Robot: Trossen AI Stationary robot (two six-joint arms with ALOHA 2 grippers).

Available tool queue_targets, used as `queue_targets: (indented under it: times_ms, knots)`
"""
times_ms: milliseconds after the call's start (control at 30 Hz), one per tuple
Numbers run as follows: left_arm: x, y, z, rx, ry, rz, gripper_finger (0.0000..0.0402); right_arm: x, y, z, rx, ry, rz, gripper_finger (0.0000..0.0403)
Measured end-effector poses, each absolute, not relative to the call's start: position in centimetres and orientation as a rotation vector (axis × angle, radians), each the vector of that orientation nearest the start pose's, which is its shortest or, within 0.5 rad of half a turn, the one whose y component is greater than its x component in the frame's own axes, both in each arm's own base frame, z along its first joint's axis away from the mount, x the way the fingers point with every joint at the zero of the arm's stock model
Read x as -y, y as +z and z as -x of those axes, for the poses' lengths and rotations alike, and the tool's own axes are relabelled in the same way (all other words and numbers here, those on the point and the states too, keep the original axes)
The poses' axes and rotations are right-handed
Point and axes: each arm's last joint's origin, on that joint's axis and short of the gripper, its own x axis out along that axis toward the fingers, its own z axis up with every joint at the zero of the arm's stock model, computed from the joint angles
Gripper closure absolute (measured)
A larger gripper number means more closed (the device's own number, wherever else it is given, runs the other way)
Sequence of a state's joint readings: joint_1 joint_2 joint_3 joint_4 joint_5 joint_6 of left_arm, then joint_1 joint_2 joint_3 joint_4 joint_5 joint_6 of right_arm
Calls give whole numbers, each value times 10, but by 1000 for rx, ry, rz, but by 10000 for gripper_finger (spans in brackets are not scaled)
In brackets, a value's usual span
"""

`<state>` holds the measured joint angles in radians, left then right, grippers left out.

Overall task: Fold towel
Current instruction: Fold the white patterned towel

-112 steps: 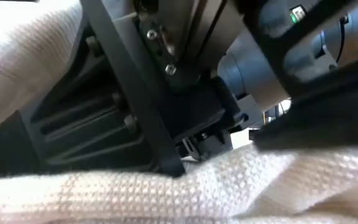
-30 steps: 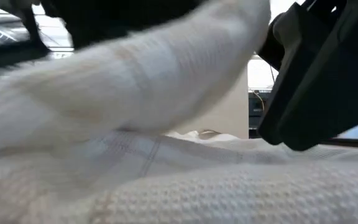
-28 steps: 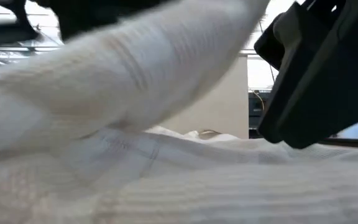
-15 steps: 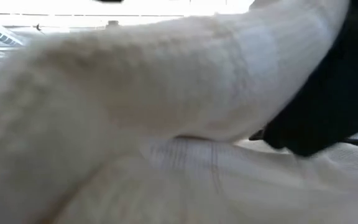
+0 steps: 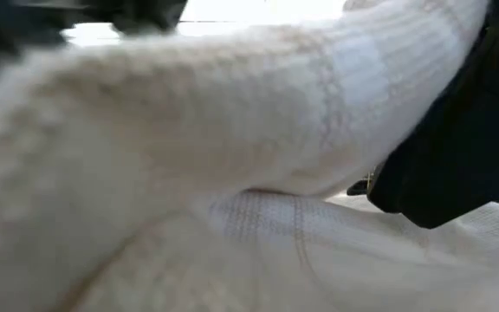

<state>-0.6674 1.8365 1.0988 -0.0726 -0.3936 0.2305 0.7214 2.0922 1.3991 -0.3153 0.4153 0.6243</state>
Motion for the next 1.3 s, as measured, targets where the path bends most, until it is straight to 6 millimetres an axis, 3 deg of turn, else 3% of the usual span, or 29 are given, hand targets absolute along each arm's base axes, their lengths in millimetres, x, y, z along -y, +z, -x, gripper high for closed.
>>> queue_targets:
  times_ms: [200,400,500,700,1000,1200,1300]
  knots:
    - [220,153,-265,-1007,-264,-623,126,-274,142,-329,-886,4,-31,314]
    - [215,147,-243,-1188,-179,-635,126,-274,142,-329,-887,6,-27,314]
    - [211,147,-240,-1233,-163,-660,127,-274,142,-329,-887,5,-27,314]
    - [196,146,-252,-1260,-135,-633,135,-274,142,-329,-887,5,-27,314]
    - [170,126,-259,-1357,-273,-450,250,-274,143,-329,-886,5,-28,314]
    - [176,128,-258,-1332,-297,-528,346,-274,143,-329,-885,4,-27,314]
    - [181,138,-259,-1311,-301,-567,386,-274,143,-329,-886,4,-27,314]
